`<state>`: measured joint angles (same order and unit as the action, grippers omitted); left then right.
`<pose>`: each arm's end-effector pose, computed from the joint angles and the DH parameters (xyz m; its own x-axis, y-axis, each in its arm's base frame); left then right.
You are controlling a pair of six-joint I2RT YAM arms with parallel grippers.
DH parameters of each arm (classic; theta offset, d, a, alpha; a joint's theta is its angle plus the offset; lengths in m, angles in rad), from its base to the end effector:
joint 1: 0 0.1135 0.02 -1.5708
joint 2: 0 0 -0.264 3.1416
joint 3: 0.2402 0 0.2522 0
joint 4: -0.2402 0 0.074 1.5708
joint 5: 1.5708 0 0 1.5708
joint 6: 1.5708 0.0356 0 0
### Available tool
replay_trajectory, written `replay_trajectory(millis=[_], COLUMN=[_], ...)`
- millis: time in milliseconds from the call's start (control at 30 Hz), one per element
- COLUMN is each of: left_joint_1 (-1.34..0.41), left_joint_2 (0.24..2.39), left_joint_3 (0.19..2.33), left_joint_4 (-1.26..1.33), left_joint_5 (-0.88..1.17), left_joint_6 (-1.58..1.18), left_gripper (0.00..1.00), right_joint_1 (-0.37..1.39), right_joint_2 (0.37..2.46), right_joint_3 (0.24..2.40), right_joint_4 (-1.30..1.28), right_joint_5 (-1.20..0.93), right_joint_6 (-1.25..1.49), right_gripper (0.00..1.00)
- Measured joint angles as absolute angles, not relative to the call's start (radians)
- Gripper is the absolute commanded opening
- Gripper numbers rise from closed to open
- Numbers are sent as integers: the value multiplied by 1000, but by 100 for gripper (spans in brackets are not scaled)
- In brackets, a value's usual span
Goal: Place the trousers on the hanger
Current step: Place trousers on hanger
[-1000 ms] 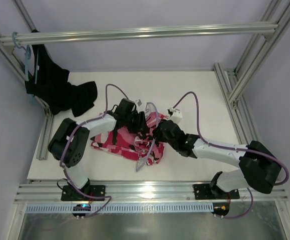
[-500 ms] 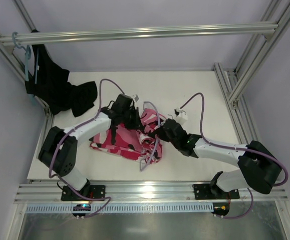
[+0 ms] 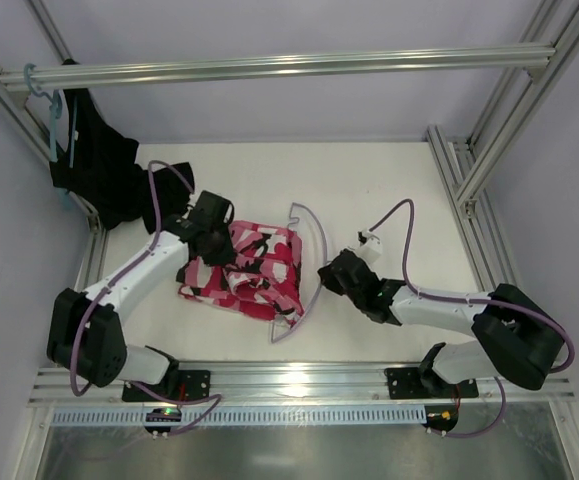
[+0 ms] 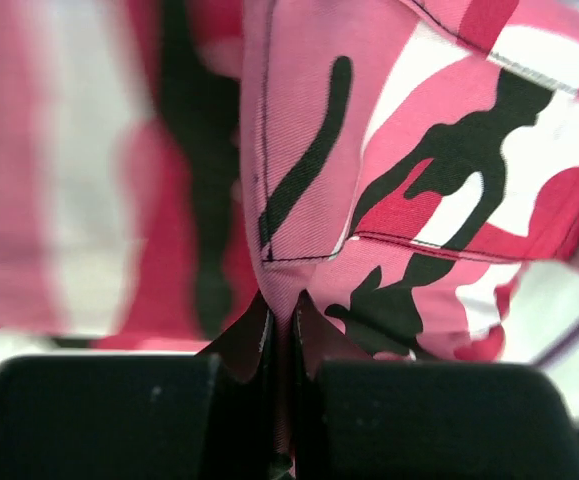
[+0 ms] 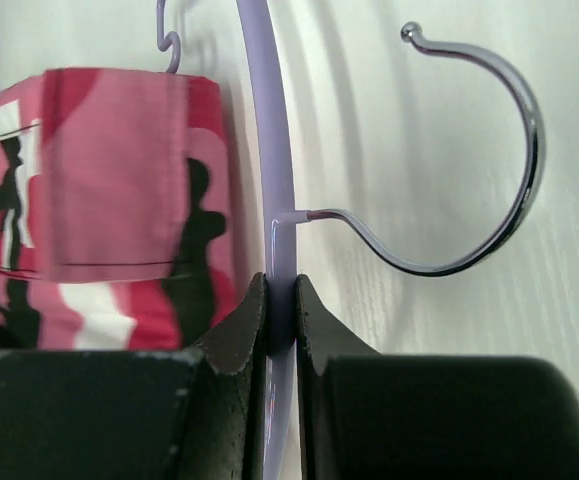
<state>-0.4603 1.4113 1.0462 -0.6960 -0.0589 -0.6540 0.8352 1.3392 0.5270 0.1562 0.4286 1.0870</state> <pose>0.2534 -0.1233 0.2471 -0.8748 -0.2441 -0.4185 -0.1442 0.9558 -0.2561 0.1826 0.1797 0.1690 -0.5917 0.5461 -0.5930 0.1514 0.7978 0.5836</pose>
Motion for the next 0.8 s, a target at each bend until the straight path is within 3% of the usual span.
replay_trajectory(millis=[367,633,700,767,800], left_joint_1=[-282,-177,-161,-161,-162], left_joint_2=[1348,1366,1384,1398,1405], left_joint_3=[1032,960,955,955,955], left_joint_4=[-807,-772,-769,-754,-748], left_joint_5=[-159,-86,-65,-29,-19], left_joint_6=[-606,-567,-568,-567,-567], left_gripper=[0,1,5,20,33], right_joint_1=[845,839,820,804,799], right_joint_2=[1381,1438,1407,1363,1343], right_joint_3=[517,515,499,476,467], right_joint_4=[263,292,294,291,283], right_joint_5=[362,348,325,315,318], right_joint_6=[1096,1097,1094,1078,1066], right_gripper=[4,4,4,4,4])
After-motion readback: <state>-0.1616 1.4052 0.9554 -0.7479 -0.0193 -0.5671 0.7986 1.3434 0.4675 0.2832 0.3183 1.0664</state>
